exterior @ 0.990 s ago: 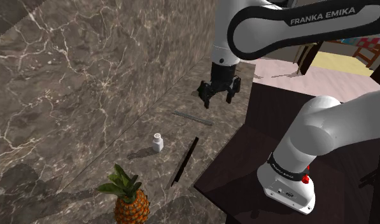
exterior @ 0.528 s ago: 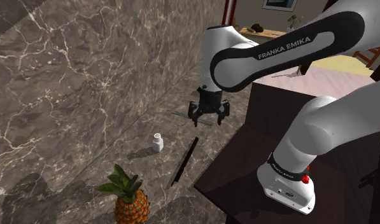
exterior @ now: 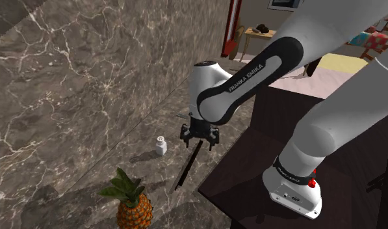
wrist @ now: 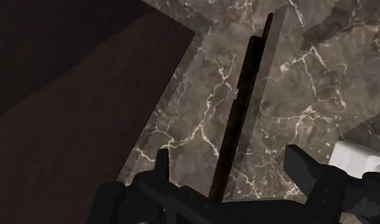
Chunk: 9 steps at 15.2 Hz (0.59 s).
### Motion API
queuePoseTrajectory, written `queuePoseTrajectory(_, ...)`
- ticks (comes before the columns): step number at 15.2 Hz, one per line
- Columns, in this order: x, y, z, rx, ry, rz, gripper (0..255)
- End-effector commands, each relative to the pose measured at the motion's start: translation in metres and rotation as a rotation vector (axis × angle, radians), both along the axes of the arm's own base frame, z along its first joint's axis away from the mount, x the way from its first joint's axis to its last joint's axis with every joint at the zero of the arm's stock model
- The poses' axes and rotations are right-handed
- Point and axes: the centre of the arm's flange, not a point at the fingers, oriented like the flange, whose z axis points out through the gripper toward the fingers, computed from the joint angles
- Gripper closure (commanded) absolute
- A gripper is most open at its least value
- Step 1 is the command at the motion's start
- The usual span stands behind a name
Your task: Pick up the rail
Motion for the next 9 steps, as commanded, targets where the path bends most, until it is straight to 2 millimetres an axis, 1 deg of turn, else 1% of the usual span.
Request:
queuePoseTrajectory(1, 0.004, 0.01, -0.023, 0.008, 0.007, -0.077, 0)
queuePoseTrajectory(5, 0.018, 0.027, -0.07, 0.02, 0.024, -0.218, 0)
queuePoseTrajectory(6, 0.02, 0.03, -0.079, 0.022, 0.027, -0.244, 0)
queuePoseTrajectory(9, 0.02, 0.03, -0.095, 0.022, 0.027, -0.244, 0)
